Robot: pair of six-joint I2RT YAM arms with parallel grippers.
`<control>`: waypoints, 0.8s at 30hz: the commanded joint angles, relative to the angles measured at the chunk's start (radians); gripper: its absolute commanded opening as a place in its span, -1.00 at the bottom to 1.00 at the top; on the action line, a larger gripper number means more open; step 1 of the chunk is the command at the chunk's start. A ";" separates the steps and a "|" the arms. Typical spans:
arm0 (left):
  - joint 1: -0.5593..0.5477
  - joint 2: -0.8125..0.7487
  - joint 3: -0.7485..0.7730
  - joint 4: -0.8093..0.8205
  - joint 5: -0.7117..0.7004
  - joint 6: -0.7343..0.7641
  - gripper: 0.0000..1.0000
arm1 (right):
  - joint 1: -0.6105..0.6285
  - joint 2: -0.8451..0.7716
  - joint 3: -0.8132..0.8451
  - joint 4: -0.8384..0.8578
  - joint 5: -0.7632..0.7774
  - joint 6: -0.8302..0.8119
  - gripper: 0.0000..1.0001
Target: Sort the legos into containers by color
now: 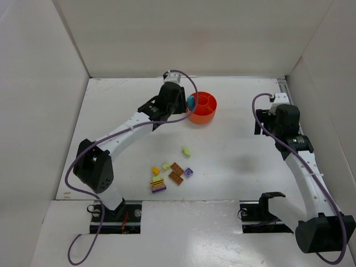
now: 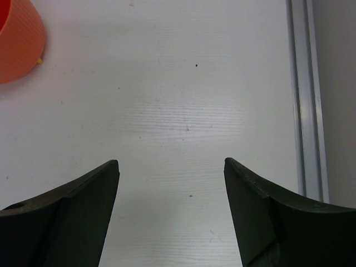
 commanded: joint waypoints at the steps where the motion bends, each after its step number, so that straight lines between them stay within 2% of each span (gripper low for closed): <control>1: 0.045 0.066 0.104 0.071 0.067 0.079 -0.73 | -0.007 0.010 0.044 0.039 -0.008 -0.028 0.61; 7: 0.106 0.184 0.258 0.047 0.176 0.115 -0.76 | -0.007 0.056 0.093 0.039 0.021 -0.038 0.61; 13: 0.116 0.251 0.301 0.056 0.248 0.150 -0.78 | -0.027 0.103 0.113 0.039 0.021 -0.056 0.61; 24: 0.116 0.362 0.367 0.056 0.245 0.159 -0.78 | -0.057 0.114 0.113 0.029 0.020 -0.056 0.61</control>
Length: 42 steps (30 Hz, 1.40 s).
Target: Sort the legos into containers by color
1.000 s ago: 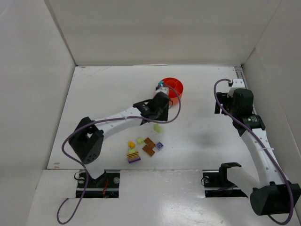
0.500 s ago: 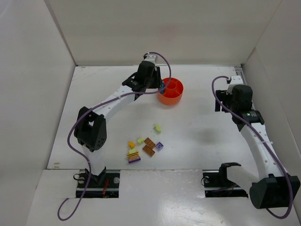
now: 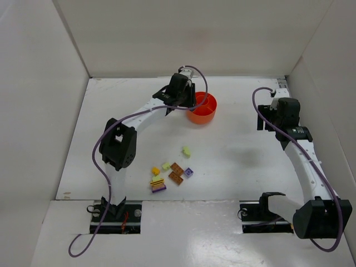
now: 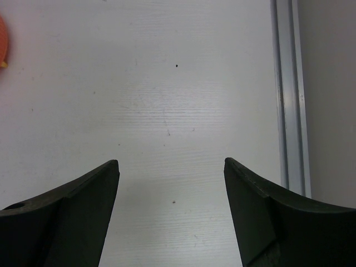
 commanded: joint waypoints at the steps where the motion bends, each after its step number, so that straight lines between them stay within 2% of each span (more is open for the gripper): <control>1: 0.008 -0.009 0.049 0.023 -0.009 0.017 -0.78 | -0.005 -0.015 0.046 0.030 0.012 -0.007 0.61; 6: 0.008 0.011 0.049 0.063 -0.040 0.004 -0.78 | -0.005 -0.024 0.046 0.021 0.022 -0.016 0.61; 15: 0.008 -0.033 -0.123 0.295 -0.128 -0.065 -0.78 | -0.014 -0.024 0.037 0.030 0.013 -0.025 0.61; 21: -0.002 -0.033 -0.134 0.316 -0.138 -0.075 -0.78 | -0.014 -0.024 0.037 0.030 0.013 -0.025 0.61; 23: -0.012 -0.042 -0.143 0.316 -0.138 -0.066 -0.69 | -0.014 -0.024 0.037 0.030 0.013 -0.025 0.61; 26: -0.021 -0.055 -0.163 0.316 -0.138 -0.066 -0.40 | -0.014 -0.024 0.037 0.030 0.013 -0.025 0.61; 29: -0.021 -0.067 -0.172 0.316 -0.138 -0.066 -0.31 | -0.014 -0.024 0.037 0.030 0.013 -0.025 0.61; 30: -0.021 -0.076 -0.172 0.316 -0.126 -0.066 -0.21 | -0.014 -0.024 0.037 0.030 0.013 -0.025 0.61; 34: -0.021 -0.105 -0.172 0.304 -0.117 -0.066 0.00 | -0.014 -0.024 0.037 0.030 0.004 -0.034 0.61; 35: -0.021 -0.105 -0.172 0.304 -0.103 -0.066 0.13 | -0.014 -0.024 0.037 0.030 -0.008 -0.034 0.61; 38: -0.021 -0.154 -0.193 0.313 -0.069 -0.066 0.22 | -0.014 -0.033 0.037 0.030 -0.008 -0.034 0.61; 42: -0.021 -0.219 -0.213 0.289 -0.057 -0.066 0.22 | -0.014 -0.046 0.028 0.039 -0.100 -0.072 0.61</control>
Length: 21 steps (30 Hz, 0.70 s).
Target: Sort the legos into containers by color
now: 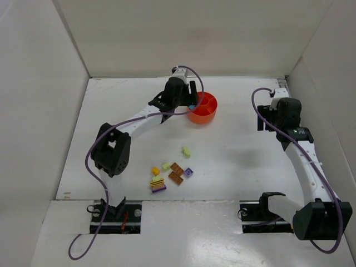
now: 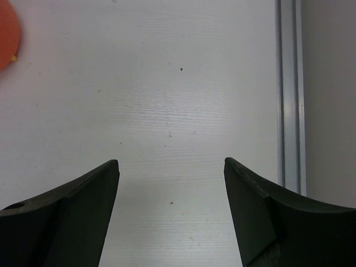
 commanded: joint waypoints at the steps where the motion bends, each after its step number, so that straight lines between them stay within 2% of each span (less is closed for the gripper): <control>1: -0.005 -0.128 -0.026 0.009 0.032 -0.002 0.37 | -0.006 -0.043 0.028 0.051 -0.107 -0.043 0.61; 3: 0.004 -0.207 -0.051 -0.022 0.043 -0.002 0.69 | -0.006 -0.054 0.015 0.062 -0.173 -0.076 0.61; 4: 0.016 -0.237 -0.081 -0.036 0.052 -0.002 0.89 | 0.012 -0.069 0.015 0.071 -0.219 -0.076 0.61; 5: 0.016 -0.298 -0.097 -0.056 0.052 -0.002 1.00 | 0.059 -0.069 0.002 0.071 -0.228 -0.086 0.64; 7: 0.025 -0.360 -0.133 -0.122 0.040 -0.033 1.00 | 0.131 -0.084 -0.014 0.071 -0.229 -0.086 0.67; 8: 0.025 -0.392 -0.181 -0.145 0.030 -0.047 1.00 | 0.227 -0.084 -0.028 0.071 -0.219 -0.086 0.67; 11: 0.025 -0.521 -0.300 -0.223 0.021 -0.106 1.00 | 0.401 -0.075 -0.057 0.080 -0.166 -0.056 0.67; 12: 0.025 -0.590 -0.336 -0.253 0.011 -0.125 1.00 | 0.522 -0.049 -0.075 0.080 -0.138 -0.019 0.67; 14: 0.025 -0.661 -0.402 -0.287 -0.011 -0.162 1.00 | 0.631 -0.035 -0.098 0.098 -0.062 0.030 0.67; 15: 0.025 -0.694 -0.461 -0.309 -0.020 -0.198 1.00 | 0.724 -0.035 -0.113 0.112 -0.051 0.051 0.67; 21: 0.015 -0.934 -0.626 -0.456 -0.074 -0.317 1.00 | 0.970 0.031 -0.222 0.241 -0.005 0.188 0.61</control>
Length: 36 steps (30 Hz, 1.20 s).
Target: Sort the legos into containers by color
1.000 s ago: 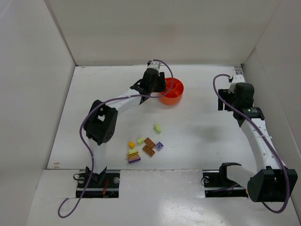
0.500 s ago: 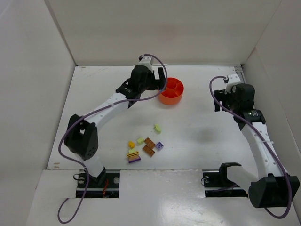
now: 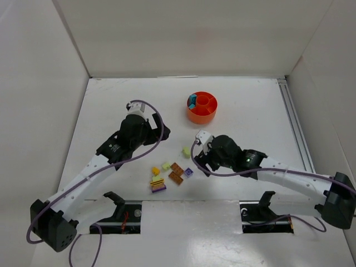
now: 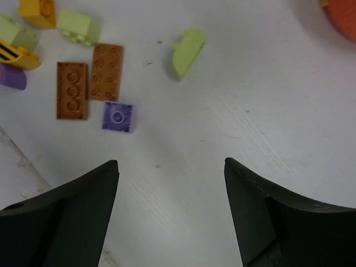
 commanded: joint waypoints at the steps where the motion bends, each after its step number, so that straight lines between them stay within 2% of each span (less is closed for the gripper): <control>1: -0.005 -0.097 -0.074 -0.096 -0.040 -0.100 1.00 | 0.129 0.034 -0.024 0.132 0.075 0.107 0.61; 8: -0.014 -0.242 -0.172 -0.171 -0.022 -0.176 1.00 | 0.291 0.235 -0.048 0.237 0.205 0.170 0.59; 12: -0.023 -0.301 -0.194 -0.181 -0.011 -0.196 1.00 | 0.300 0.358 -0.022 0.237 0.252 0.181 0.54; 22: -0.024 -0.340 -0.203 -0.200 -0.011 -0.207 1.00 | 0.300 0.421 -0.024 0.321 0.279 0.215 0.49; 25: -0.024 -0.340 -0.203 -0.210 -0.011 -0.207 1.00 | 0.300 0.462 0.004 0.330 0.288 0.202 0.36; 27: -0.024 -0.340 -0.203 -0.220 -0.011 -0.207 1.00 | 0.300 0.482 0.022 0.330 0.288 0.202 0.36; 31: -0.024 -0.349 -0.203 -0.230 -0.020 -0.207 1.00 | 0.300 0.504 0.031 0.340 0.301 0.202 0.07; 36: -0.024 -0.349 -0.203 -0.230 -0.020 -0.207 1.00 | 0.300 0.447 0.031 0.340 0.313 0.193 -0.50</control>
